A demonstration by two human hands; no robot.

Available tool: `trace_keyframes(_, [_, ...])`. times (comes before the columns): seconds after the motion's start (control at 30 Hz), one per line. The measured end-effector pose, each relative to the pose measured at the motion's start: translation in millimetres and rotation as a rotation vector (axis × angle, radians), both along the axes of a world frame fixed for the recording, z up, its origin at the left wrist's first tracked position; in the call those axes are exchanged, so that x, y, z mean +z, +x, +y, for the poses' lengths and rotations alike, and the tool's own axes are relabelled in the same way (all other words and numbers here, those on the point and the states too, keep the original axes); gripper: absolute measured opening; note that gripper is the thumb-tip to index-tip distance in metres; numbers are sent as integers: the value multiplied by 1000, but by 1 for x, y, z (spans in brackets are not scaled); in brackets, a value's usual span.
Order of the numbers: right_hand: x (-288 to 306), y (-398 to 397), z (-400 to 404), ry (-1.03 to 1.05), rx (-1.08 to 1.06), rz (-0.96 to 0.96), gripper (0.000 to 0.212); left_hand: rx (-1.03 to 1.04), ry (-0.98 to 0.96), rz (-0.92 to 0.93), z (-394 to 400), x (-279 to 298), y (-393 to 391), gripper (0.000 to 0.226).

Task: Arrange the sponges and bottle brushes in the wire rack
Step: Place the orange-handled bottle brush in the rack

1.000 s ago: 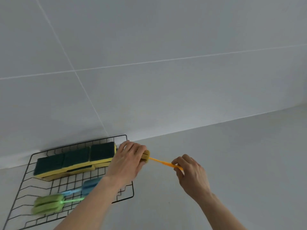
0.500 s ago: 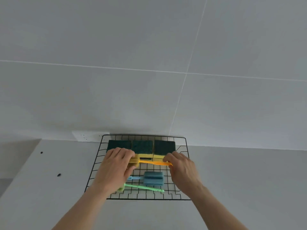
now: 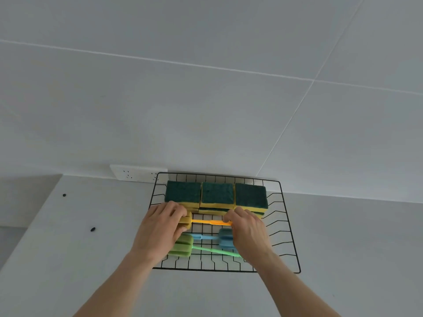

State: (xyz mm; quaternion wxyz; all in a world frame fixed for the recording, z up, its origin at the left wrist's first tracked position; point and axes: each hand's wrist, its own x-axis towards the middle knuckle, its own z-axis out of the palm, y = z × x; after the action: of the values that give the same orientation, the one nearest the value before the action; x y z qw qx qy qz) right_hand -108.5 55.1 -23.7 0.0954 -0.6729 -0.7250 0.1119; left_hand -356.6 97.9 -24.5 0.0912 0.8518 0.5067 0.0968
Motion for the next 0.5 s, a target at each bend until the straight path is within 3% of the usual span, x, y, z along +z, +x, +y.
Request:
trace_keyframes(0.13, [-7, 2, -1, -16, -48, 14, 40, -31, -5, 9, 1, -10, 2, 36])
trace_keyframes(0.27, [-12, 0, -1, -8, -16, 53, 12, 9, -5, 52, 0, -19, 2, 33])
trace_keyframes(0.5, [-24, -3, -7, -163, -8, 9, 39, -6, -1, 83, -4, -24, 1, 41])
